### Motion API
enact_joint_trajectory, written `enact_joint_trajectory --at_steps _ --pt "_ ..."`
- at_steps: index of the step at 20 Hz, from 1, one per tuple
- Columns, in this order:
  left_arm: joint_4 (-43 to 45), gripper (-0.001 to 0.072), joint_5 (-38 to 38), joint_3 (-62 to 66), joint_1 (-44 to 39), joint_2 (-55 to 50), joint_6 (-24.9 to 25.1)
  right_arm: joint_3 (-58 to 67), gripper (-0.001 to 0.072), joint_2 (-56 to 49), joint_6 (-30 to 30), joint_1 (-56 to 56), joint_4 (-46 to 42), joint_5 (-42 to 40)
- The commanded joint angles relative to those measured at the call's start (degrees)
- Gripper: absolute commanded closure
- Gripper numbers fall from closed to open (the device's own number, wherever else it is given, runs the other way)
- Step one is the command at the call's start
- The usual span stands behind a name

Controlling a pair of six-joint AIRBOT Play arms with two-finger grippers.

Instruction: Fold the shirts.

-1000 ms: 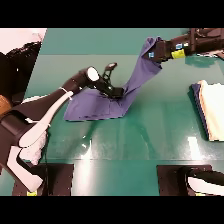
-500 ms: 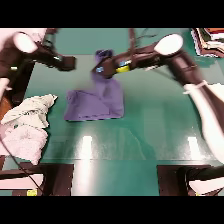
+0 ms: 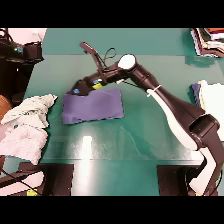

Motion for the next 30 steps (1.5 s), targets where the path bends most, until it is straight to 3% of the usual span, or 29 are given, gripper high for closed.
enact_joint_trajectory --at_steps 1,4,7,8,9,10,13,17,19,21,24,30 --pt "0.17 0.068 -1.2 0.0 0.59 0.52 0.59 -8.66 0.0264 4.37 6.47 -6.75 -11.98 6.27" --pt "0.07 0.068 -1.14 0.0 0.59 0.52 0.59 -21.9 0.0265 11.41 13.64 -15.08 -19.52 3.8" --pt "-0.07 0.0681 -0.96 0.0 0.57 0.52 0.57 -33.33 0.0263 16.2 16.94 -21.73 -18.08 -1.05" --pt "-0.22 0.068 -0.94 0.0 0.57 0.52 0.59 -36.04 0.0208 16.81 16.92 -23.1 -17.35 -1.9" --pt "-0.31 0.0681 -0.76 0.0 0.52 0.52 0.57 -37.86 0.0067 16.79 16.92 -23.74 -16.11 -2.6" --pt "-0.52 0.068 -0.46 0.0 0.52 0.52 0.59 -39.74 0.0023 16.57 16.9 -23.91 -14.21 -3.87" --pt "-1.53 0.0681 0.33 0.0 0.52 0.52 0.59 -41.7 0.0045 13.88 16.74 -22.12 -8.52 -7.39" --pt "-1.57 0.068 0.33 0.0 0.52 0.52 0.59 -35.45 0.009 6.62 16.61 -16.06 -6.16 -7.43" --pt "-1.57 0.068 0.22 0.0 0.52 0.52 0.59 -30.47 0.0157 2.19 16.31 -12.72 -3.06 -6.71" --pt "-1.57 0.068 -0.26 0.0 0.52 0.52 0.59 -25.81 0.0179 -1.31 16.26 -10.05 -0.92 -6.25" --pt "-2.67 0.068 -1.66 0.0 0.52 0.52 0.61 -19.8 0.0683 -4.17 14.99 -7.93 -1.4 -5.07" --pt "-3.58 0.0681 -3.67 0.0 -1.9 0.52 0.59 -15.47 0.0697 0.48 15.37 -14.4 -9.68 -3.23"
